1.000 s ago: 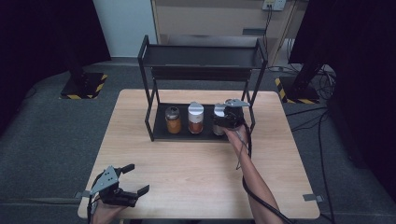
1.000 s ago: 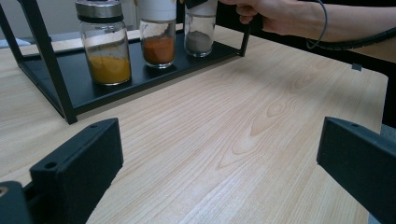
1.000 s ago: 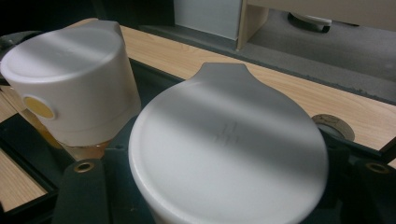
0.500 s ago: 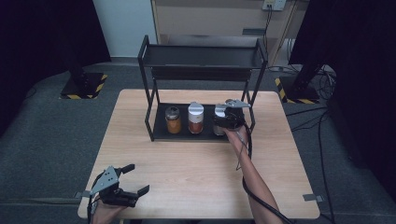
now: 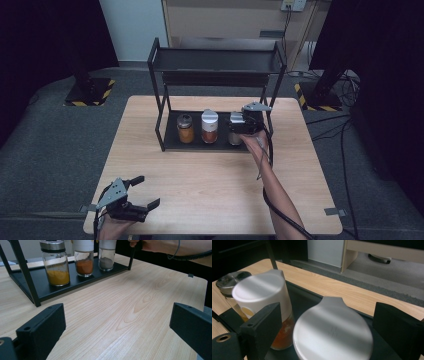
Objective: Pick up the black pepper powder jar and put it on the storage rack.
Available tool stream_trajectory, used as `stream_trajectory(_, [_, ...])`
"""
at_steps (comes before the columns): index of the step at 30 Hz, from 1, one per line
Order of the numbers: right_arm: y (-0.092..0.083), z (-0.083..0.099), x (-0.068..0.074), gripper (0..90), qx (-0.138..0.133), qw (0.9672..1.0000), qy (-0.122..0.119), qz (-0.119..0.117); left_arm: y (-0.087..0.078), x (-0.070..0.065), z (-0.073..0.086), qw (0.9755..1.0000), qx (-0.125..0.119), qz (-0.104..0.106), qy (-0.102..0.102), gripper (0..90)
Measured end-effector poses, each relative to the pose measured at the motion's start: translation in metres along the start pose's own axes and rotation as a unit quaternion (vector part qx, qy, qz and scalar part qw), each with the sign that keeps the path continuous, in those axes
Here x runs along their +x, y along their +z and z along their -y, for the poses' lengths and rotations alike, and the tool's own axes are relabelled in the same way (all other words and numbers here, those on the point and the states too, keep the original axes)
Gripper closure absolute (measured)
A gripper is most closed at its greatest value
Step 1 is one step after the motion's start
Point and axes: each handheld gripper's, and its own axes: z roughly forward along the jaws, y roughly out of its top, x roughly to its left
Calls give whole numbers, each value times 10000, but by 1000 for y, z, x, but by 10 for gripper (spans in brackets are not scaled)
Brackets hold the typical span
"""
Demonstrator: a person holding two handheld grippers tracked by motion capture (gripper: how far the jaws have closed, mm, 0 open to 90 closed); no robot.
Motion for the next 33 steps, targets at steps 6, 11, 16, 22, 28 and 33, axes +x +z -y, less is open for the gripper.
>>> stream_trajectory(6, [-8,-10,-2,91,-10,10000,11,-60,0,0,0,10000,-5,1,-9,0])
stream_trajectory(11, [-16,-16,1,88,-92,9999,-44,-94,0,0,0,10000,-19,-2,-10,0])
stream_trajectory(16, [-26,-25,6,87,-131,9995,-183,-206,1,1,1,10000,-39,-35,-73,0])
stream_trajectory(22, [-43,-32,12,87,-209,9986,-396,-279,0,1,2,9999,-54,-36,-91,0])
stream_trajectory(28, [-57,-33,15,87,-288,9978,-452,-388,0,2,2,9999,-65,-18,-78,0])
stream_trajectory(33, [-65,-31,16,85,-306,9973,-498,-452,0,2,2,10000,-46,-24,-76,0])
